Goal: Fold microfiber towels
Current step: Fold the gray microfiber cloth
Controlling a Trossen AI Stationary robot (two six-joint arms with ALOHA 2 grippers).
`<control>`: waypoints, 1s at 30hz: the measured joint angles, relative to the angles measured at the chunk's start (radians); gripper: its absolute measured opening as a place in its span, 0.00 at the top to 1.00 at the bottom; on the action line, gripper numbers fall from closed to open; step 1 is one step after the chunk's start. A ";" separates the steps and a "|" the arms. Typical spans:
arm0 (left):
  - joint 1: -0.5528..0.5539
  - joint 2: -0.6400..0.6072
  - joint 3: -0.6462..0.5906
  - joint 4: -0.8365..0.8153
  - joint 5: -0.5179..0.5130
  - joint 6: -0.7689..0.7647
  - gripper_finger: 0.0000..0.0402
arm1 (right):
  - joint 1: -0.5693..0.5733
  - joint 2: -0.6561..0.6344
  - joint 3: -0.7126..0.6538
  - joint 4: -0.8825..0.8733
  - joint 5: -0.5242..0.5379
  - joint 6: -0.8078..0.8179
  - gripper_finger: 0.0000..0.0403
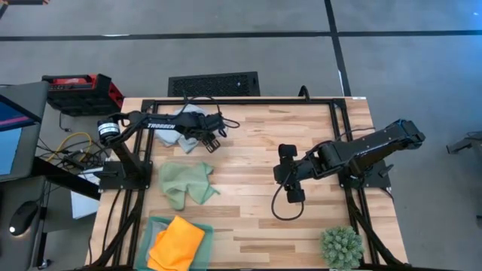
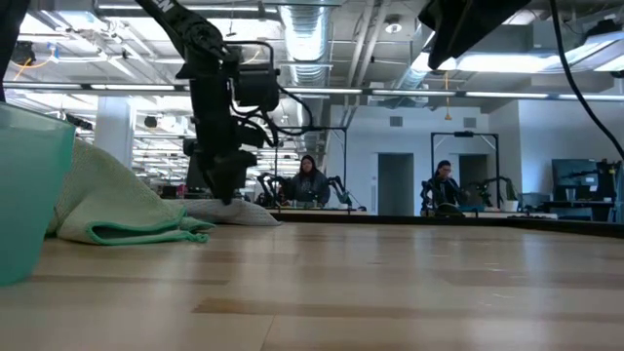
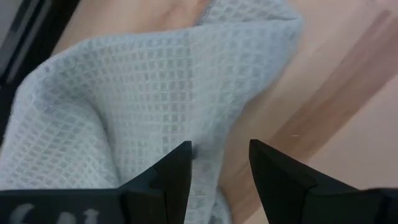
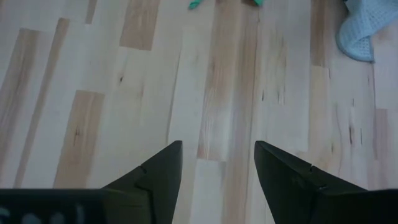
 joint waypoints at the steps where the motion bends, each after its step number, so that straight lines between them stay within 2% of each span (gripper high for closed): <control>1: 0.002 0.000 -0.002 0.000 -0.009 0.000 0.62 | 0.000 0.000 0.000 -0.003 0.000 0.000 0.45; 12: 0.004 0.000 -0.009 0.009 -0.059 0.027 0.63 | 0.000 0.000 0.000 0.014 0.000 0.017 0.45; 16: 0.004 0.000 -0.009 0.009 -0.067 0.038 0.72 | 0.000 0.000 0.000 0.024 0.000 0.017 0.45; 22: 0.004 0.000 -0.009 0.009 -0.058 0.051 0.97 | 0.000 0.000 0.000 0.024 0.002 0.017 0.45; 25: -0.003 0.000 -0.009 0.021 -0.041 0.051 0.98 | 0.000 0.000 0.000 0.024 0.002 0.017 0.45; 30: -0.050 0.000 -0.009 0.107 0.050 0.058 0.99 | 0.000 0.000 0.000 0.024 0.003 0.019 0.45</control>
